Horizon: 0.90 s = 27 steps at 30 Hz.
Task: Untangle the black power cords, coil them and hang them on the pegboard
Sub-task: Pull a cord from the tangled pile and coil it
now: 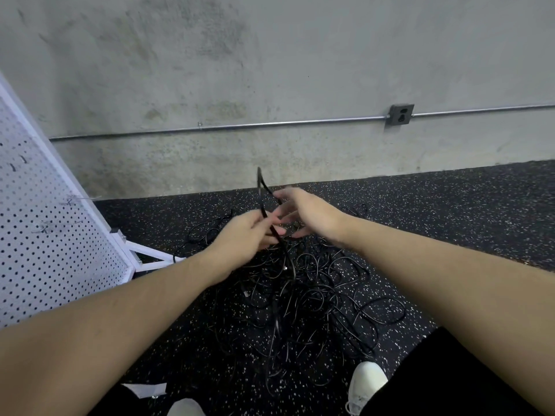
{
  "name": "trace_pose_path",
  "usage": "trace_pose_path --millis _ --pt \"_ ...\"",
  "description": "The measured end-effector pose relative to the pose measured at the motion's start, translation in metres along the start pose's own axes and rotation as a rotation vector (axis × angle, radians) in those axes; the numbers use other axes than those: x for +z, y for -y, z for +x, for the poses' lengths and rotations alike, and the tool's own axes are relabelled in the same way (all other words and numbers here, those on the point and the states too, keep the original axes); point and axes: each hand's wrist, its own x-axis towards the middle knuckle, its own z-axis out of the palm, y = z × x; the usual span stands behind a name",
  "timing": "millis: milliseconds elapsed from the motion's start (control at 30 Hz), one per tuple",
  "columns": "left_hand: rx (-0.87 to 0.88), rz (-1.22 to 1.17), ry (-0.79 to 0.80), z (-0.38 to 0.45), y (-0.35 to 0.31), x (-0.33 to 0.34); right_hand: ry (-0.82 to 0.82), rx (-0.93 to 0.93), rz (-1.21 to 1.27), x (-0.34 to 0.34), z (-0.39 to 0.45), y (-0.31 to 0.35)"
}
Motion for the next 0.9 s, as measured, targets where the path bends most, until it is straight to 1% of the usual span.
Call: trace_pose_path --millis 67,167,233,333,433,500,533,700,767,800,833,900 --pt "0.003 -0.191 -0.071 -0.002 -0.01 -0.004 0.05 0.056 -0.17 -0.005 -0.003 -0.01" --pt "0.006 -0.438 -0.138 -0.001 -0.019 -0.011 0.31 0.152 -0.338 -0.012 -0.013 -0.018" --pt "-0.011 -0.57 -0.181 0.001 -0.021 -0.016 0.43 0.184 -0.344 -0.015 -0.018 -0.018" --pt "-0.019 -0.716 -0.246 0.002 -0.021 -0.023 0.477 0.187 -0.238 -0.013 -0.018 -0.013" --pt "-0.026 -0.816 -0.28 0.004 -0.021 -0.028 0.43 0.121 -0.146 -0.004 -0.017 -0.007" --pt "-0.064 -0.726 -0.231 0.003 -0.017 -0.029 0.337 0.067 -0.097 0.003 -0.015 -0.002" --pt "-0.089 -0.614 -0.183 0.002 -0.013 -0.027 0.286 0.042 -0.062 0.006 -0.014 0.002" --pt "-0.06 0.133 0.165 -0.013 0.007 -0.014 0.056 -0.071 0.157 0.006 -0.011 0.02" --pt "-0.039 0.356 0.238 -0.012 0.013 -0.007 0.0 -0.087 0.201 0.004 -0.01 0.021" --pt "-0.035 0.401 0.239 -0.011 0.015 -0.005 -0.014 -0.088 0.212 0.003 -0.01 0.021" --pt "-0.049 0.38 0.229 -0.011 0.013 -0.003 -0.018 -0.079 0.221 0.002 -0.009 0.019" --pt "-0.094 0.263 0.185 -0.011 0.009 -0.001 -0.001 -0.031 0.231 0.0 -0.007 0.014"
